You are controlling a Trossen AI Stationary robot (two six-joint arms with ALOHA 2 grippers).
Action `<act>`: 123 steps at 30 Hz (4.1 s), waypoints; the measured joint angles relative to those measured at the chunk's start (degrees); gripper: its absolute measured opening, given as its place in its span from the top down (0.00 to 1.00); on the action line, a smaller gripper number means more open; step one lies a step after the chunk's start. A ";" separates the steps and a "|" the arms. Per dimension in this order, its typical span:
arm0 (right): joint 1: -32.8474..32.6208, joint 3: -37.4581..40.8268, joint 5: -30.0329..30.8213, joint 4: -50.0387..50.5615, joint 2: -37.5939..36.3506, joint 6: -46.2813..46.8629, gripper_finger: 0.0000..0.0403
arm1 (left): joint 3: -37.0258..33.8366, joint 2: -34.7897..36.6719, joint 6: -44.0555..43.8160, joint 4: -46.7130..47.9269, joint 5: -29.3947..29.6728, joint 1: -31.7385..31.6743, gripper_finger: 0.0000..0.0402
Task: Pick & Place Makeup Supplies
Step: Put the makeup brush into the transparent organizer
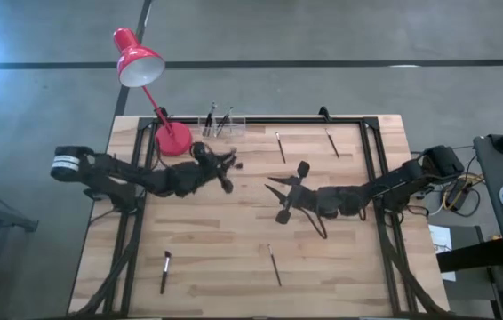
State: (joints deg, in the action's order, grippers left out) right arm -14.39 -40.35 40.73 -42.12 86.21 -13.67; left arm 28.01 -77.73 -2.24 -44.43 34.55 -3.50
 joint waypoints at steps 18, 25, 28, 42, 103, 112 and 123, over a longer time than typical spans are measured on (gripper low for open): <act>1.31 0.12 -0.22 2.96 0.09 -0.33 0.98 | 15.78 -3.35 -0.13 20.95 -13.14 -30.30 0.91; 1.28 0.12 -0.22 3.18 0.09 -0.46 0.98 | 19.60 -9.70 2.49 21.10 -13.24 -33.07 0.91; 1.28 0.14 -0.20 3.96 0.11 -0.46 0.98 | 20.29 -12.57 2.65 21.02 -13.27 -34.30 0.91; 1.44 0.14 -0.20 3.96 0.11 -0.44 0.98 | 20.74 -18.36 0.02 17.46 -17.99 -35.94 0.82; 46.18 -21.60 -24.95 47.20 21.24 35.47 0.67 | -14.27 0.31 -4.21 -12.41 -24.61 -10.79 1.00; 48.58 -33.36 -26.27 56.54 31.24 35.12 0.65 | -14.27 0.30 -3.73 -11.39 -24.61 -10.79 1.00; 48.89 -35.40 -29.03 57.62 33.22 35.32 0.70 | -14.34 0.28 -3.56 -11.06 -24.59 -10.79 1.00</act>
State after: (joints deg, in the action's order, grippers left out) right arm 34.50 -75.75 11.70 15.51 119.44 21.65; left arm 13.67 -77.45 -5.80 -55.48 9.96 -14.28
